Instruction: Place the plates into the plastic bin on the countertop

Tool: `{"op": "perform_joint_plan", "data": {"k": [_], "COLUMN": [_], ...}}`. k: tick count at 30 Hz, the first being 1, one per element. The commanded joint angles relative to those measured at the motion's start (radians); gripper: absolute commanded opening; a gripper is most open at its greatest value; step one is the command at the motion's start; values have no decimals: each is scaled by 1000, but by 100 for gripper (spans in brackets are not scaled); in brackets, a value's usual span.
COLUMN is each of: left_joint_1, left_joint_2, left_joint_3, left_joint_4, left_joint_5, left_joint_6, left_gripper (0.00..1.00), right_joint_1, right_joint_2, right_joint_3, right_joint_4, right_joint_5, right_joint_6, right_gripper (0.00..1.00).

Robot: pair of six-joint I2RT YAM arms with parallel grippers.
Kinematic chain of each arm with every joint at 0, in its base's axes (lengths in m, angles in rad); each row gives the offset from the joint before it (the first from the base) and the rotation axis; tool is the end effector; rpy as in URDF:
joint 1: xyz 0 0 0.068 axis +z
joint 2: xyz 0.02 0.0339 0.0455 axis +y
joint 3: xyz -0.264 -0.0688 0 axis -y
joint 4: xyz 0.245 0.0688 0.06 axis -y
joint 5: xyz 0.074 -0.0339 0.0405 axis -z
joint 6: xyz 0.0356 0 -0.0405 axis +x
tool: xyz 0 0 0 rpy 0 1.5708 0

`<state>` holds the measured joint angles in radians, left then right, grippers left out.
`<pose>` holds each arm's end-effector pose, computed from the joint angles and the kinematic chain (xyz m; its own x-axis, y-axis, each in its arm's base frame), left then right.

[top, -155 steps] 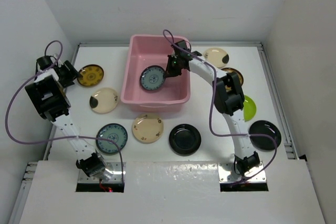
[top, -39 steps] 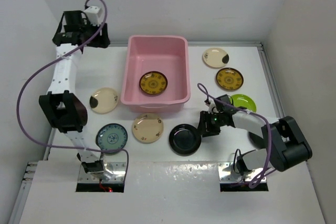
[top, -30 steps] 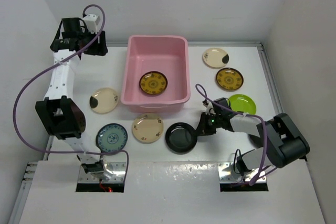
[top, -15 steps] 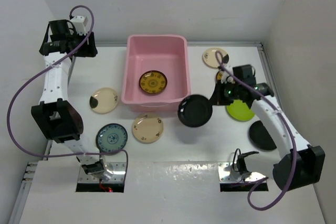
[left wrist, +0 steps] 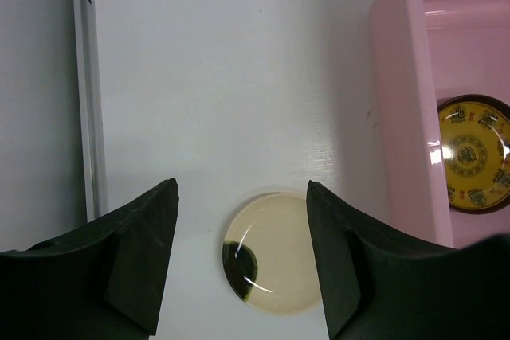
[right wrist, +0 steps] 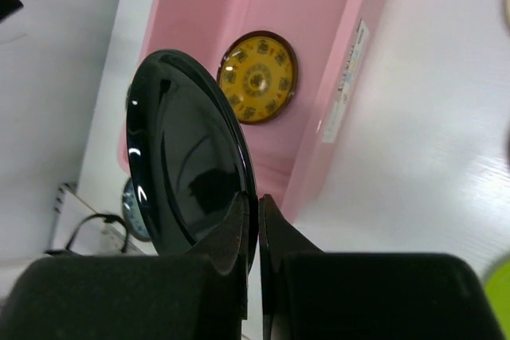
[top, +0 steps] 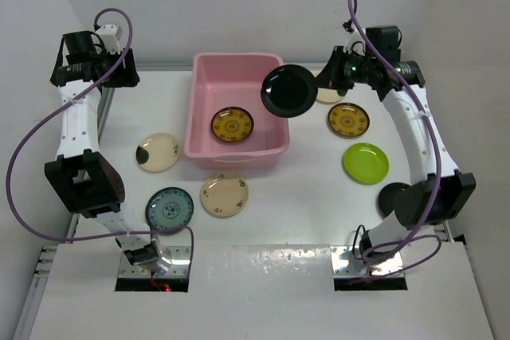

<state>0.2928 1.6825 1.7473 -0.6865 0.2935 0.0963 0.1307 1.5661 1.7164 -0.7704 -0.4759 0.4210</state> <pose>0.3648 0.0992 0.3886 -0.5600 -0.0727 -0.8253 0.0027 0.9960 -0.0896 0.3330 0.0602 0.4121 -0.7243 0.2712 -0.6340 -0.2077 0.7909 0.5756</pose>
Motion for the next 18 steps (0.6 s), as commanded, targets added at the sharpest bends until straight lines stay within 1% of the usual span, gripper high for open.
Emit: {"op": "perform_joint_plan", "data": {"k": [1,2,3,4,5,6,7,8,9,10,12,13,15,16,18], "left_joint_1": [11,11,20,20,20,29,29,38,39,48,71,84,100,100,112], "left_joint_2": [-7,-7,-7,-7,-7,-7,-7,-7,-18,-18,-29,-29,-29,-29,-29], "left_joint_3": [8,8,-2,-2,-2,-14,-28,-37,-54,-63,-84,-107,-132,-156,-180], "left_joint_4": [30,30,30,30,30,30,30,30,30,30,30,30,30,30,41], "left_joint_5": [24,24,24,24,24,24,24,24,24,15,4,4,4,4,-20], "left_joint_6": [-9,-9,-9,-9,-9,-9,-9,0,9,10,10,19,19,31,31], "left_gripper": [68,68,68,68,68,68,68,68,68,68,68,68,68,68,68], "right_joint_1": [33,46,96,110,127,176,187,199,230,250,274,282,300,311,328], "right_joint_2": [49,83,133,155,213,279,343,380,481,515,563,613,635,641,649], "right_joint_3": [5,8,24,52,86,103,151,213,242,312,337,342,333,315,276], "right_joint_4": [172,277,317,336,339,333,306,259,238,200,186,192,230,282,307], "right_joint_5": [-53,-65,-67,-50,-37,-21,37,57,74,110,121,131,131,134,172], "right_joint_6": [166,191,221,246,254,256,259,254,233,222,205,206,228,231,236], "right_gripper": [0,0,0,0,0,0,0,0,0,0,0,0,0,0,0]}}
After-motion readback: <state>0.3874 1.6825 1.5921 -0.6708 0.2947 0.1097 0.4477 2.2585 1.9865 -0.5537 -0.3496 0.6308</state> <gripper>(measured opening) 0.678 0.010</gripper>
